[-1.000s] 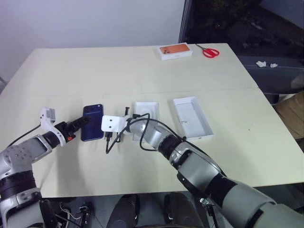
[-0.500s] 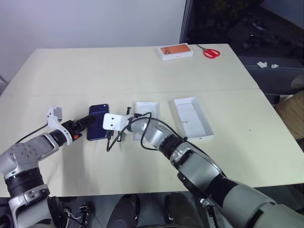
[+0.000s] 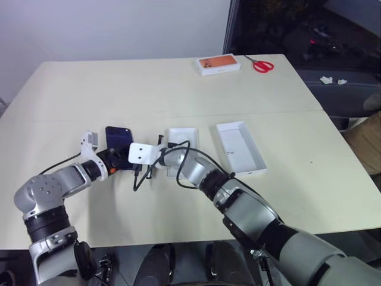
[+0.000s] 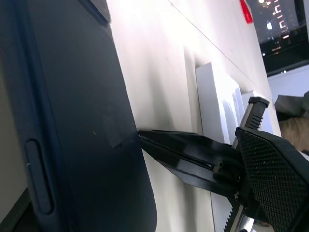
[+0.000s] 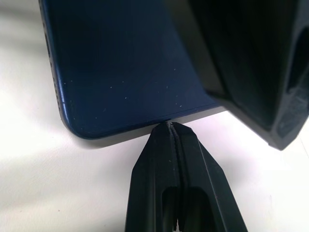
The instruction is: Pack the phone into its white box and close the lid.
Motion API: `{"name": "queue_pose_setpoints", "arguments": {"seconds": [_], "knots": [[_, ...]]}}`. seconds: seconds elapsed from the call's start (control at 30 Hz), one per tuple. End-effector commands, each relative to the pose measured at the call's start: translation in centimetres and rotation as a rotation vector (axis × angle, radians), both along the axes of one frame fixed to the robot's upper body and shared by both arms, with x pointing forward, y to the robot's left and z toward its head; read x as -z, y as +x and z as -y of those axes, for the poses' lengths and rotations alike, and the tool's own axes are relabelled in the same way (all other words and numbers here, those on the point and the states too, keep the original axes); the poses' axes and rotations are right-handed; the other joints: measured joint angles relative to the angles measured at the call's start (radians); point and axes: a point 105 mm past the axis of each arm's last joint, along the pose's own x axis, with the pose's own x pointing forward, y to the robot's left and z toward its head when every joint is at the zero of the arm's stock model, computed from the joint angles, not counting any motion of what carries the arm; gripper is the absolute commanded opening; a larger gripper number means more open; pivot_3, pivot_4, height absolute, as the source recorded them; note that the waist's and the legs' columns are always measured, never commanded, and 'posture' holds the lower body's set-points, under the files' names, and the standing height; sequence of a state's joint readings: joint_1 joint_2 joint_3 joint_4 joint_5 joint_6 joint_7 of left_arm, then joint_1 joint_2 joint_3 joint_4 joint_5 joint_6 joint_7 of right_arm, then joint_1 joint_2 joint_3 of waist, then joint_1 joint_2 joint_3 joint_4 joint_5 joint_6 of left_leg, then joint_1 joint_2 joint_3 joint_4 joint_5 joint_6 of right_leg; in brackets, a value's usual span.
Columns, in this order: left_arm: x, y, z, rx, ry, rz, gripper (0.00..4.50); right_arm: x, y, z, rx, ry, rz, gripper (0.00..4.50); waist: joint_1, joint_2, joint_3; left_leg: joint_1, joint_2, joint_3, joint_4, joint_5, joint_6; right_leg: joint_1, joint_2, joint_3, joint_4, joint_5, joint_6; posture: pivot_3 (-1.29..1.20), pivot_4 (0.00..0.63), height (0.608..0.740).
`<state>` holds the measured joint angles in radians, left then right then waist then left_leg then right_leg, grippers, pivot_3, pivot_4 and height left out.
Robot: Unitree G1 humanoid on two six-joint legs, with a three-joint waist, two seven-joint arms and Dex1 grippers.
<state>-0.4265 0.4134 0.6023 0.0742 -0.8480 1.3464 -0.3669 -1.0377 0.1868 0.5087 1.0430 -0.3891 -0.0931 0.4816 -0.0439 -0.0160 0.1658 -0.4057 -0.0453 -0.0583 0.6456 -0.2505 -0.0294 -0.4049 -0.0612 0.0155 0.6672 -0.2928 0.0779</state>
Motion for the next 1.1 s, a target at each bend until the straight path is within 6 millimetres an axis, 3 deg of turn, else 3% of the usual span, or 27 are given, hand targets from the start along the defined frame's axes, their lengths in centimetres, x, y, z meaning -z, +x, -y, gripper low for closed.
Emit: {"name": "queue_pose_setpoints", "arguments": {"seconds": [0.03, 0.4, 0.83, 0.93, 1.03, 1.1], "knots": [[0.3, -0.6, -0.1, 0.012, -0.063, 0.001, 4.50, -0.8, -1.2, -1.6, -0.050, 0.042, 0.014, 0.05, -0.001, 0.000, 0.000, 0.000, 0.000, 0.000, 0.000, 0.000, 0.000, 0.000, 0.000, 0.000, 0.000, 0.000, 0.000, 0.00, 0.150, 0.740], [-0.2, -2.0, -3.0, -0.039, -0.077, 0.002, 4.50, -0.6, -1.1, -1.2, -0.049, 0.032, 0.031, 0.05, -0.005, 0.000, 0.000, -0.001, 0.001, 0.000, 0.000, 0.000, 0.000, -0.001, 0.000, 0.000, 0.000, 0.000, 0.000, 0.00, 0.150, 0.740], [-0.3, -2.4, -2.6, -0.013, -0.118, 0.024, 4.50, -0.7, -0.8, -0.7, -0.036, 0.037, 0.033, 0.05, -0.003, 0.000, 0.000, -0.001, 0.001, 0.000, -0.001, 0.000, 0.000, -0.002, 0.001, 0.000, 0.000, 0.000, 0.000, 0.00, 0.150, 0.740], [-0.1, -2.2, -2.7, -0.025, -0.136, 0.026, 3.63, -0.6, -0.8, -0.6, -0.035, 0.033, 0.034, 0.00, -0.003, 0.000, 0.000, -0.001, 0.001, 0.000, -0.001, 0.000, 0.000, -0.002, 0.001, 0.000, 0.000, 0.000, 0.000, 0.00, 0.150, 0.740], [0.2, -2.2, -2.7, -0.029, -0.144, 0.019, 2.17, -0.6, -0.7, -0.5, -0.034, 0.030, 0.038, 0.00, -0.003, 0.000, 0.000, -0.001, 0.001, 0.000, -0.001, 0.000, 0.000, -0.002, 0.001, 0.000, 0.000, 0.000, 0.000, 0.00, 0.150, 0.740], [0.4, -2.1, -2.6, -0.031, -0.149, 0.015, 2.17, -0.6, -0.7, -0.4, -0.033, 0.029, 0.040, 0.00, -0.003, 0.000, 0.000, -0.001, 0.001, 0.000, -0.001, 0.000, 0.000, -0.002, 0.001, 0.000, 0.000, 0.000, 0.000, 0.00, 0.150, 0.740]]}}
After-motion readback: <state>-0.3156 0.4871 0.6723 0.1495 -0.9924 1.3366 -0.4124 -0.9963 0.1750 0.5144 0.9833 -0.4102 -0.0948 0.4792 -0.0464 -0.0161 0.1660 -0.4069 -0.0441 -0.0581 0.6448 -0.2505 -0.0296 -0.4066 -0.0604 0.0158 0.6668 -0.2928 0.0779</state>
